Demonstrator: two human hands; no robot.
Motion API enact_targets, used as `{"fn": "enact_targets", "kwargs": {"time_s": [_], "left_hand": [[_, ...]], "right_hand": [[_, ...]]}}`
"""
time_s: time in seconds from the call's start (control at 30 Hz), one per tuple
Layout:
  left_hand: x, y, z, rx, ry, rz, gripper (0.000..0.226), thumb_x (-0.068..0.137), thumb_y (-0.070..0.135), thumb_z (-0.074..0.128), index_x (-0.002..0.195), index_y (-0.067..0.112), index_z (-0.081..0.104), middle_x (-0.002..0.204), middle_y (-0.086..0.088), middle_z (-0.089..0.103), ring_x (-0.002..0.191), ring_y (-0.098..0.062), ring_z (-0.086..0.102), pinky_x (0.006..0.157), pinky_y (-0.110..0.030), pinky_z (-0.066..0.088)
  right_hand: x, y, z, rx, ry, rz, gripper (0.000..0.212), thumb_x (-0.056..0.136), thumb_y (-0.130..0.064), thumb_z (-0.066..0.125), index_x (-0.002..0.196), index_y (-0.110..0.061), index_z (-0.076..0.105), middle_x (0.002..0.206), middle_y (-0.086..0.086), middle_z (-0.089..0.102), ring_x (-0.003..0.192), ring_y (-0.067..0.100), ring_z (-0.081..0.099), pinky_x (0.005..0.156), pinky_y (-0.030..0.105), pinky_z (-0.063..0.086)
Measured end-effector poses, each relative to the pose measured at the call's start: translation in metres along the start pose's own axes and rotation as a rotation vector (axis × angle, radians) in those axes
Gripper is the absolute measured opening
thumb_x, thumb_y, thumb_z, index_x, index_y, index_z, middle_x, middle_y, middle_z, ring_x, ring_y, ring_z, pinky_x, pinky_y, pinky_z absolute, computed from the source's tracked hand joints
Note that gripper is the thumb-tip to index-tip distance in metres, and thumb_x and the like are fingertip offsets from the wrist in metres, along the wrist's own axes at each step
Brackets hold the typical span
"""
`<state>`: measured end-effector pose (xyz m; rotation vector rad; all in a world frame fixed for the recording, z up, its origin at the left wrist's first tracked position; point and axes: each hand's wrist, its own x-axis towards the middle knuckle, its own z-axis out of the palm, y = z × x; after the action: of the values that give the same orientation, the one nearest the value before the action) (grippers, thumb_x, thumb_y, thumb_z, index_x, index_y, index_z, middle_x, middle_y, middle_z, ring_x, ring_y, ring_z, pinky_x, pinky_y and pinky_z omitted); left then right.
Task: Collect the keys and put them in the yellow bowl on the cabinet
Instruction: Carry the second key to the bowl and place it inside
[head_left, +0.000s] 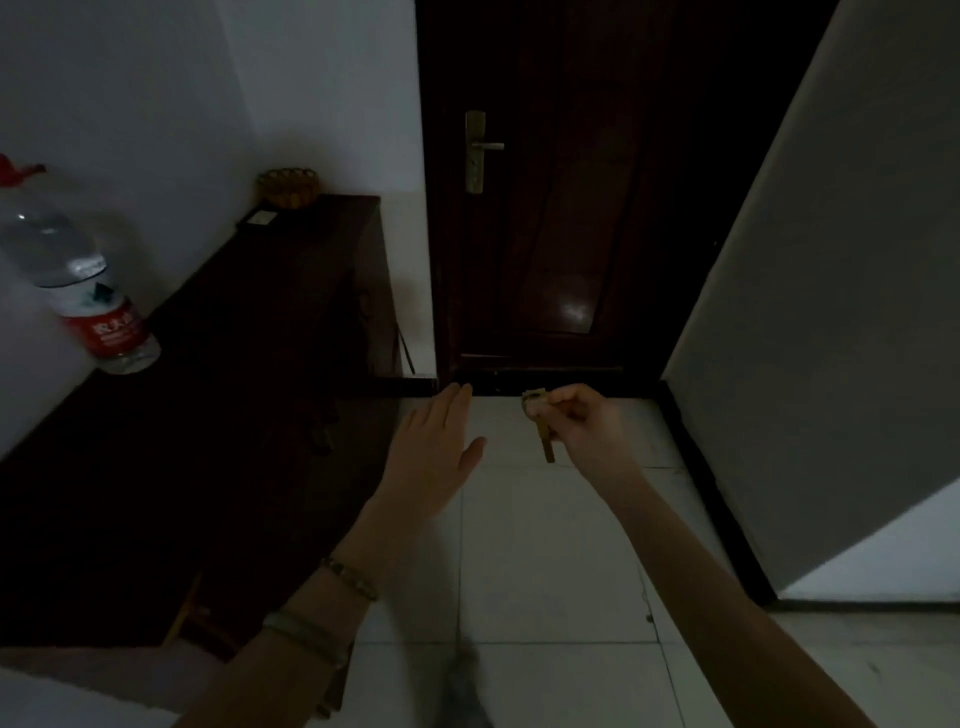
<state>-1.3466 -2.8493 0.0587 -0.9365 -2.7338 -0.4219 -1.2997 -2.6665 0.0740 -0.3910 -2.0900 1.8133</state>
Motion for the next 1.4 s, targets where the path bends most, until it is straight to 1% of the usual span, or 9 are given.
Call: {"fn": "enact_targets", "kwargs": {"time_s": [0.2,0.33,0.5,0.63,0.73,0.9,1.1,1.23,1.4], "left_hand": [[0.075,-0.023,0.02,0.014,0.011,-0.069,0.061,0.094,0.039,0.042,0.142,0.009,0.021,0.15,-0.013,0.029,0.133,-0.028,0.032,0.106,-0.04,0.028],[0.138,-0.047,0.031,-0.043,0.038,-0.104,0.059,0.093,0.031,0.046,0.142,0.007,0.023,0.149,-0.015,0.029,0.133,-0.03,0.032,0.106,-0.043,0.028],[0.216,-0.084,0.04,-0.05,0.071,-0.118,0.058,0.092,0.03,0.052,0.139,0.003,0.031,0.144,-0.019,0.037,0.128,-0.033,0.039,0.103,-0.042,0.034],[0.273,-0.12,0.051,-0.008,0.046,-0.15,0.059,0.094,0.039,0.045,0.141,0.008,0.026,0.146,-0.013,0.035,0.13,-0.028,0.037,0.104,-0.039,0.033],[0.307,-0.143,0.058,-0.04,0.039,-0.176,0.058,0.093,0.037,0.047,0.139,0.006,0.03,0.141,-0.016,0.042,0.123,-0.03,0.044,0.098,-0.041,0.04],[0.347,-0.183,0.069,-0.189,0.082,-0.255,0.058,0.091,0.034,0.052,0.139,0.009,0.031,0.136,-0.014,0.047,0.12,-0.028,0.046,0.098,-0.039,0.042],[0.408,-0.241,0.086,-0.092,0.126,-0.358,0.057,0.09,0.035,0.055,0.136,0.009,0.035,0.133,-0.014,0.051,0.114,-0.03,0.051,0.093,-0.039,0.044],[0.458,-0.275,0.091,-0.04,0.137,-0.47,0.058,0.091,0.036,0.053,0.138,0.01,0.032,0.137,-0.013,0.048,0.117,-0.029,0.049,0.095,-0.039,0.043],[0.518,-0.314,0.091,0.001,0.18,-0.591,0.058,0.09,0.038,0.052,0.139,0.013,0.031,0.136,-0.011,0.048,0.117,-0.024,0.049,0.094,-0.036,0.044]], "right_hand": [[0.086,0.007,0.015,-0.026,-0.041,0.013,0.011,0.077,-0.014,0.071,0.076,-0.012,0.061,0.075,0.01,0.067,0.072,0.023,0.064,0.073,0.043,0.055],[0.16,0.008,0.029,-0.032,-0.065,-0.008,0.009,0.079,-0.009,0.069,0.079,-0.009,0.06,0.073,0.012,0.064,0.073,0.027,0.063,0.075,0.045,0.054],[0.25,0.0,0.054,-0.031,-0.108,-0.024,0.014,0.08,-0.01,0.068,0.087,0.0,0.06,0.074,0.009,0.062,0.074,0.023,0.063,0.066,0.031,0.055],[0.313,-0.001,0.072,-0.025,-0.135,-0.017,0.009,0.08,-0.014,0.069,0.082,-0.01,0.061,0.08,0.009,0.064,0.08,0.025,0.064,0.072,0.04,0.055],[0.356,0.002,0.083,-0.038,-0.163,-0.019,0.011,0.078,-0.016,0.071,0.076,-0.018,0.06,0.079,0.008,0.065,0.079,0.023,0.064,0.071,0.038,0.055],[0.424,0.012,0.106,-0.012,-0.23,-0.015,0.013,0.078,-0.019,0.071,0.074,-0.024,0.06,0.077,-0.001,0.064,0.074,0.013,0.063,0.056,0.017,0.053],[0.518,0.026,0.149,0.025,-0.351,0.013,0.011,0.078,-0.018,0.072,0.08,-0.015,0.062,0.078,-0.001,0.063,0.075,0.012,0.062,0.066,0.027,0.053],[0.594,0.027,0.178,0.036,-0.455,0.008,0.014,0.077,-0.019,0.072,0.083,-0.01,0.063,0.079,-0.001,0.064,0.071,0.007,0.062,0.065,0.021,0.053],[0.68,0.019,0.217,0.048,-0.586,-0.026,0.01,0.077,-0.017,0.072,0.076,-0.017,0.062,0.075,-0.001,0.065,0.061,-0.004,0.062,0.055,0.013,0.05]]}}
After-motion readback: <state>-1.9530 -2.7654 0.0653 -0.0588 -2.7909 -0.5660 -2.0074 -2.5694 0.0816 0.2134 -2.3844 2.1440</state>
